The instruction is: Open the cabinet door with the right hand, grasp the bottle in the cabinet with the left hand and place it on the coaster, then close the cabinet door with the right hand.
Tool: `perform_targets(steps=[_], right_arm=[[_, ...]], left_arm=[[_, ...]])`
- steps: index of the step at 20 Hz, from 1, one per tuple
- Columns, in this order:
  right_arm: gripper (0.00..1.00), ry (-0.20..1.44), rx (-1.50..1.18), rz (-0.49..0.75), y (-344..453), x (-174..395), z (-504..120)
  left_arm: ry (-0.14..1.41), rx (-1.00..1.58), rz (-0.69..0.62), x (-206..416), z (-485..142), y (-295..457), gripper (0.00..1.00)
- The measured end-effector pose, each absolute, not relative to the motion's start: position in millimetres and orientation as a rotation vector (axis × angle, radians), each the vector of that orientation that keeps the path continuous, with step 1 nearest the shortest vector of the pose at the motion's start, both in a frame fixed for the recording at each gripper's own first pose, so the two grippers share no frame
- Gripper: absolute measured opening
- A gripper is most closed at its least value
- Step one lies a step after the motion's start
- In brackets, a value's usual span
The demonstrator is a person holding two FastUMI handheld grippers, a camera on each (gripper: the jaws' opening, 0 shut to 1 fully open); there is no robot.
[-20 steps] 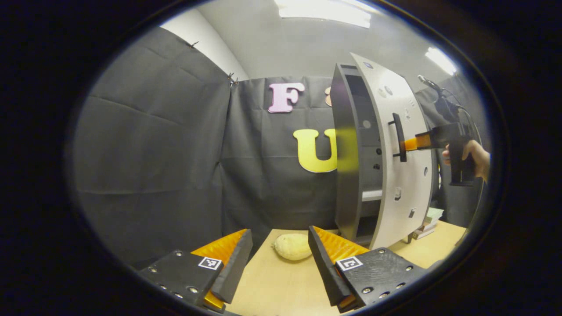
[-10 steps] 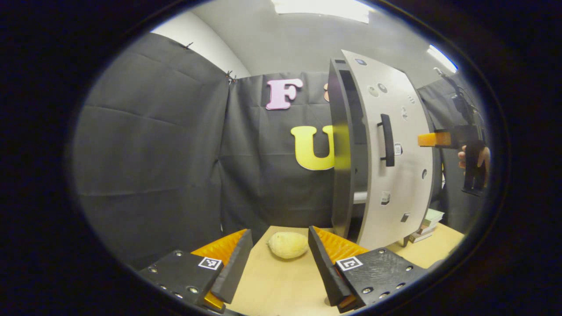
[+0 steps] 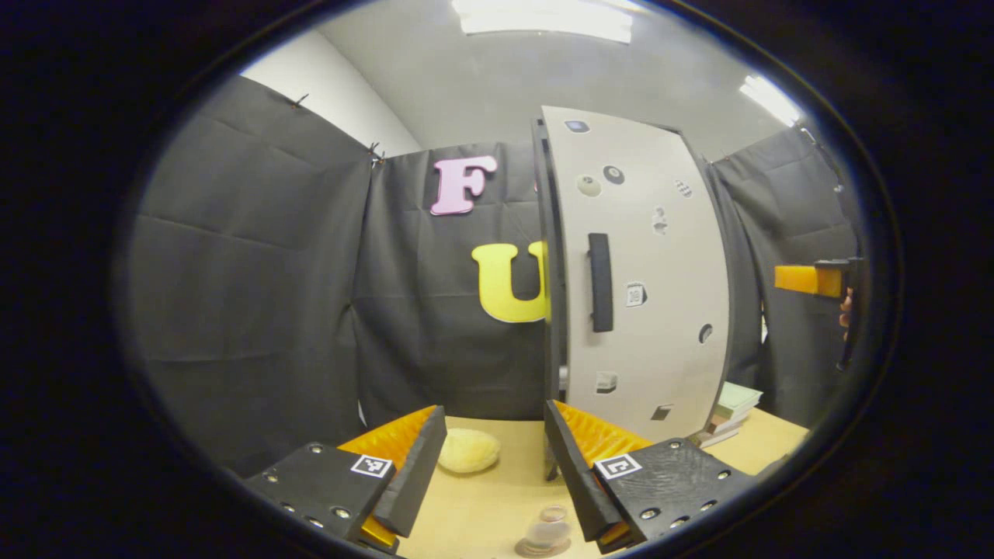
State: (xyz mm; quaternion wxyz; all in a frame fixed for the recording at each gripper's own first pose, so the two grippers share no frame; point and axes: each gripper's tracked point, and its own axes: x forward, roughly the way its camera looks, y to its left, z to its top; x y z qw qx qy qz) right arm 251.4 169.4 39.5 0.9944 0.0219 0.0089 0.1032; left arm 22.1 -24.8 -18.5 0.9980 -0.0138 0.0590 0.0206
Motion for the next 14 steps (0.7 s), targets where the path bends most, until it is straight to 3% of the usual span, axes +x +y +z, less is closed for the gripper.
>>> perform_targets(steps=[14], right_arm=[[0.96, 0.037, 0.056, 0.198, 67, 199, -29]], left_arm=[[0.054, 0.025, 0.048, 2, -9, -114, 0.76]])
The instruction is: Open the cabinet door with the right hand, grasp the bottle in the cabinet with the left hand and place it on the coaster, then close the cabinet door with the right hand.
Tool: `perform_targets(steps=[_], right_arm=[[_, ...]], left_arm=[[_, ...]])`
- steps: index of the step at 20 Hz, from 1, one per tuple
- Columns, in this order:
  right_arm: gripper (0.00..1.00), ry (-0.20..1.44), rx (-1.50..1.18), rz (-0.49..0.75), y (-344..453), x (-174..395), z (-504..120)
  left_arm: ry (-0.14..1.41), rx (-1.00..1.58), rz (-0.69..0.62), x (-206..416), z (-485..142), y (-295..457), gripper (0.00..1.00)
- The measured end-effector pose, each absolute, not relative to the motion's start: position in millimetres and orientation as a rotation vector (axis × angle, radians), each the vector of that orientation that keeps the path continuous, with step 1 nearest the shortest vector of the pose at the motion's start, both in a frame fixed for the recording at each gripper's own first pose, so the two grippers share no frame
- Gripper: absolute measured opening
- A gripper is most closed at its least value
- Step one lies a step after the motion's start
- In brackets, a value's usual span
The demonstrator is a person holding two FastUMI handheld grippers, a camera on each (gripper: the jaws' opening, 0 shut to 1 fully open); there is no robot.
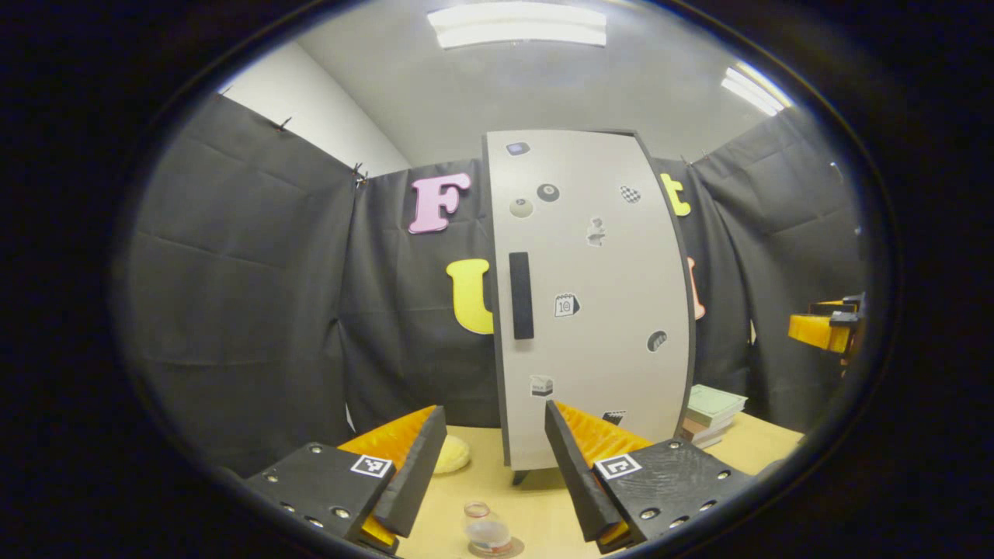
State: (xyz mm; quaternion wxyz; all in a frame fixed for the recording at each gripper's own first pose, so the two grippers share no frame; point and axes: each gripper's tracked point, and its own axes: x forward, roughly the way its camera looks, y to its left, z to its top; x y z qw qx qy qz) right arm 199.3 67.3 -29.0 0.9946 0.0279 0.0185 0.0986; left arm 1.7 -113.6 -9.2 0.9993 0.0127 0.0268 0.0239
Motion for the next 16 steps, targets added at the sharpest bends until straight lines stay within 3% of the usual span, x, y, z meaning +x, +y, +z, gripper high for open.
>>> perform_targets(steps=[2, 3, 16], right_arm=[[0.96, 0.027, 0.059, 0.187, 64, 190, -26], [0.96, 0.020, 0.061, 0.186, 65, 187, -23], [0.96, -0.029, 0.039, 0.191, 103, 168, 4]], left_arm=[[0.057, 0.035, 0.050, 1, -12, -107, 0.79], [0.060, 0.037, 0.055, 1, -14, -102, 0.76], [0.037, 0.020, 0.028, 5, -8, -67, 0.77]])
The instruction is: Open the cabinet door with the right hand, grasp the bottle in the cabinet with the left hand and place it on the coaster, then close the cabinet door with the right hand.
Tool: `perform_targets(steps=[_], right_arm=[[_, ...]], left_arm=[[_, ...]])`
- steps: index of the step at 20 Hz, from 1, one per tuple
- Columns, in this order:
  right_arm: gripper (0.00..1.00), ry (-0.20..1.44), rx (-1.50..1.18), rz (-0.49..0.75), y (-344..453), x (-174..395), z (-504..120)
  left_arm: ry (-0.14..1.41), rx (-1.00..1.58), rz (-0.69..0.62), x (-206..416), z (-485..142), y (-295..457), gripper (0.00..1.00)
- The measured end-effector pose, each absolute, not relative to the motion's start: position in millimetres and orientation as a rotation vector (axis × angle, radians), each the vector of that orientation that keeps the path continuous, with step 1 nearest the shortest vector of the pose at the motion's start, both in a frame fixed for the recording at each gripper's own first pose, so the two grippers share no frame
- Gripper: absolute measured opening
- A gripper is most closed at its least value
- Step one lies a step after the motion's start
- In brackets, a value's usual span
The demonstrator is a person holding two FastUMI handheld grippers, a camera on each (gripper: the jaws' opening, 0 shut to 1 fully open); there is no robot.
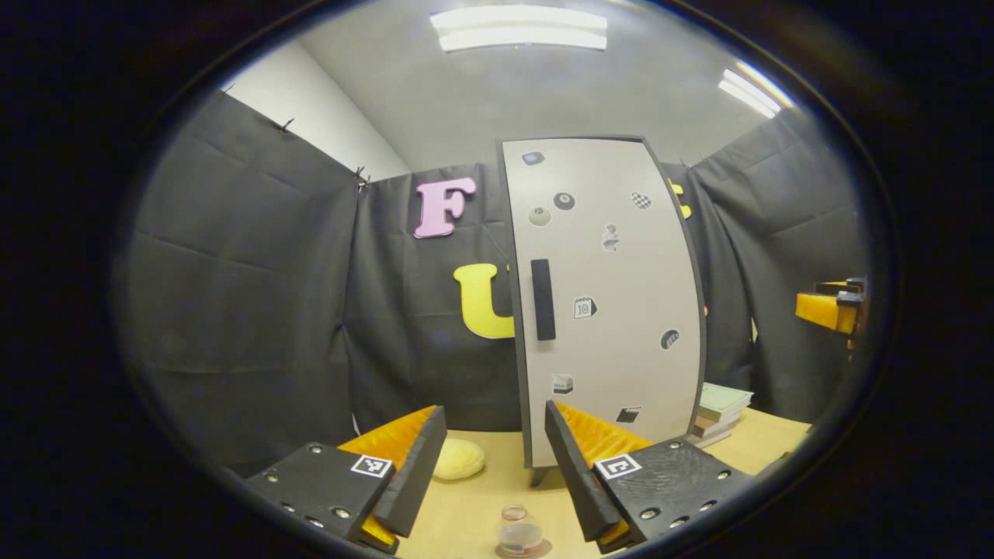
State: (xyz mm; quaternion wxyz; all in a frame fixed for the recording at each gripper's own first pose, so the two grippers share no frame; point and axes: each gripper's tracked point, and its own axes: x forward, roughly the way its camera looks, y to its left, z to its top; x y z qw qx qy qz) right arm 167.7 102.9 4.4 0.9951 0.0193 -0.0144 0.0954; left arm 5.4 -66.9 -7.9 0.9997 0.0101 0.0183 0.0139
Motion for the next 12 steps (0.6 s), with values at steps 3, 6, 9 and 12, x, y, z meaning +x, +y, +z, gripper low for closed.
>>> perform_targets(steps=[3, 6, 9, 12], right_arm=[[0.96, -0.026, 0.031, 0.187, 104, 165, 6], [0.96, -0.019, 0.030, 0.183, 108, 165, 5], [0.96, -0.019, 0.020, 0.178, 110, 163, 7], [0.96, -0.020, 0.015, 0.177, 111, 160, 7]], left_arm=[[0.029, 0.020, 0.025, 7, -5, -60, 0.76], [0.021, 0.024, 0.026, 10, -3, -56, 0.76], [0.017, 0.025, 0.020, 11, -2, -53, 0.76], [0.019, 0.023, 0.013, 12, -4, -53, 0.76]])
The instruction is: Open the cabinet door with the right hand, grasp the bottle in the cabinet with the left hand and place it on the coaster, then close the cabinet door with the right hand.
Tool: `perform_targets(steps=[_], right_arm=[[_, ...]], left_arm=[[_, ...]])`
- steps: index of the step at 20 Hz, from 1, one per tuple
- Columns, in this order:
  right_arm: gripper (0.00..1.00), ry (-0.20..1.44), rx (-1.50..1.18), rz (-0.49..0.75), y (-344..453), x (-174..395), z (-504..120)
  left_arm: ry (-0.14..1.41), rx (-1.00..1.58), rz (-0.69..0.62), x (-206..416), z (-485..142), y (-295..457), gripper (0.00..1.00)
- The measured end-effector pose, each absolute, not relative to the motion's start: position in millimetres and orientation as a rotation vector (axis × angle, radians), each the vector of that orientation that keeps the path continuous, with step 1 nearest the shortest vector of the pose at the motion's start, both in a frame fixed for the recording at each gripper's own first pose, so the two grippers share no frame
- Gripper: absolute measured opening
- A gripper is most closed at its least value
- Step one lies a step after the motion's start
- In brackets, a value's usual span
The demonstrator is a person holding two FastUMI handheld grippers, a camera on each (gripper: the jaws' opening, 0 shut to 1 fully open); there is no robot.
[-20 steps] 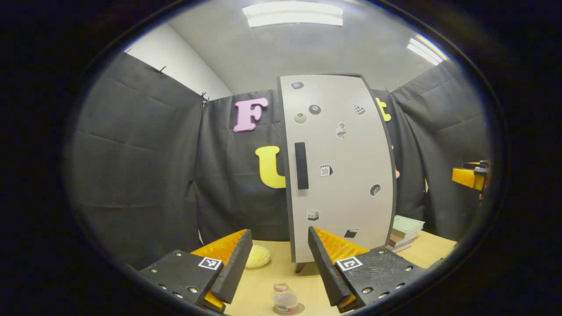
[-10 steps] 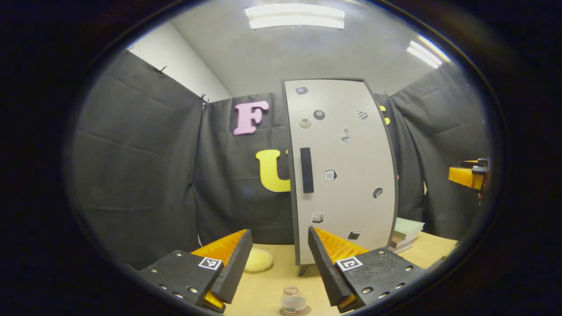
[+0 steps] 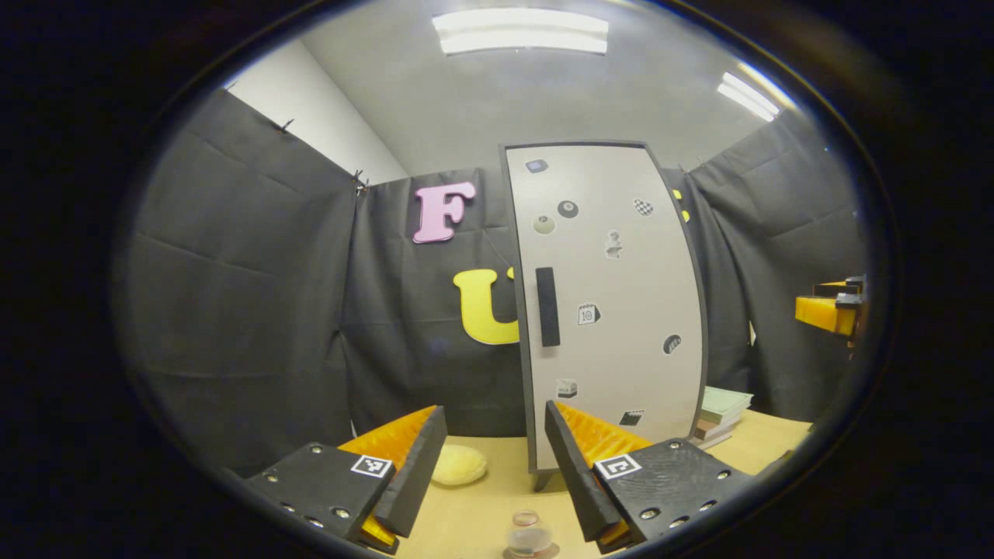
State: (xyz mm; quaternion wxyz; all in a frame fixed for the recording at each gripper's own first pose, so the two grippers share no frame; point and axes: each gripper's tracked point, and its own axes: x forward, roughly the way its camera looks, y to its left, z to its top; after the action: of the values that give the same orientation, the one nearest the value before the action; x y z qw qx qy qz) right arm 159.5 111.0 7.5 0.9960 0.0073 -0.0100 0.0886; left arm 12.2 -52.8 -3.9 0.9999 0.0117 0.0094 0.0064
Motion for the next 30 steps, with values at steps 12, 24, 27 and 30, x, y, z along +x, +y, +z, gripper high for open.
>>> perform_targets(steps=[12, 24, 27, 30], right_arm=[[0.96, -0.024, 0.016, 0.166, 118, 154, 13], [0.96, -0.049, 0.006, 0.117, 127, 133, 20], [0.97, -0.064, -0.018, 0.081, 116, 125, 19], [0.97, -0.057, -0.020, 0.063, 96, 124, 12]], left_arm=[[0.003, 0.019, 0.005, 13, 1, -41, 0.76], [-0.015, 0.014, -0.051, 17, -2, -31, 0.76], [-0.032, 0.020, -0.074, 19, -4, -41, 0.79], [-0.026, 0.016, -0.106, 24, -7, -72, 0.77]])
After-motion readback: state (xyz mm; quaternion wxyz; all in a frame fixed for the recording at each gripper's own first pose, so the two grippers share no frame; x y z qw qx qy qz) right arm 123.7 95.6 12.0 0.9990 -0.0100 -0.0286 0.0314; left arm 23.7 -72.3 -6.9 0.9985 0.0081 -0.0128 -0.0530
